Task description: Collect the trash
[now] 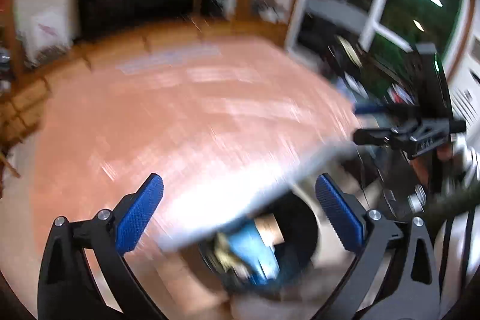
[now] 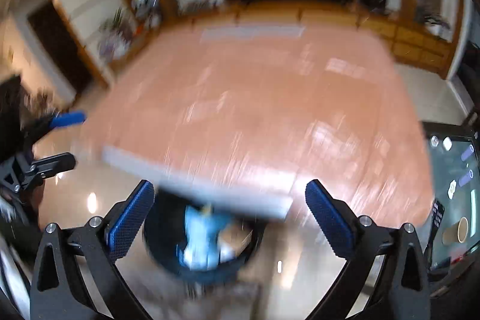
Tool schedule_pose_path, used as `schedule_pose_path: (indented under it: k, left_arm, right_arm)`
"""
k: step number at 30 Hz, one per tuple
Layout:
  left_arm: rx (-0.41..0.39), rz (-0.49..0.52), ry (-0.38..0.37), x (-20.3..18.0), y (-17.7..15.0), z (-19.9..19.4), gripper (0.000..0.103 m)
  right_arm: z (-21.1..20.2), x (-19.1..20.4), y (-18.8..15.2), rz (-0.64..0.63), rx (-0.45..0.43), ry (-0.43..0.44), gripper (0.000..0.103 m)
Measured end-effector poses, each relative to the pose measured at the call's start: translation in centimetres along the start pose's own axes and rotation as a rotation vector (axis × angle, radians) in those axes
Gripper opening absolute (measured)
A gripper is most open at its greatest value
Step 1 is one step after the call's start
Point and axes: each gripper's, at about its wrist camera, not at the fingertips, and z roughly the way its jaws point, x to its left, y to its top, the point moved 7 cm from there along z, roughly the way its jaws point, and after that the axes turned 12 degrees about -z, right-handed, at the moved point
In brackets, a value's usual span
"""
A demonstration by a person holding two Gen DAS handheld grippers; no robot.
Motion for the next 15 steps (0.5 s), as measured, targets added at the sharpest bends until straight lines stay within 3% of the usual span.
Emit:
schedule_pose_path:
  k: [2,7,15]
  left_arm:
    - [-0.047,-0.051,0.041,1.7,2.4,0.5,0.101]
    - [-0.083,-0.159,0.200,7.0,6.8,4.8,0.101]
    - [-0.021,-0.303,0.317,16.0,11.1,12.9,0.101]
  right_arm:
    - [0.6,-2.0,2.0,0.040,-0.044,-0.022,0.099]
    - [4.8,-7.0,6.1,0.057,-0.057,-0.148,0.099]
    - [14.1,-18.3,8.1,0.151,0.080,-0.266,0.099]
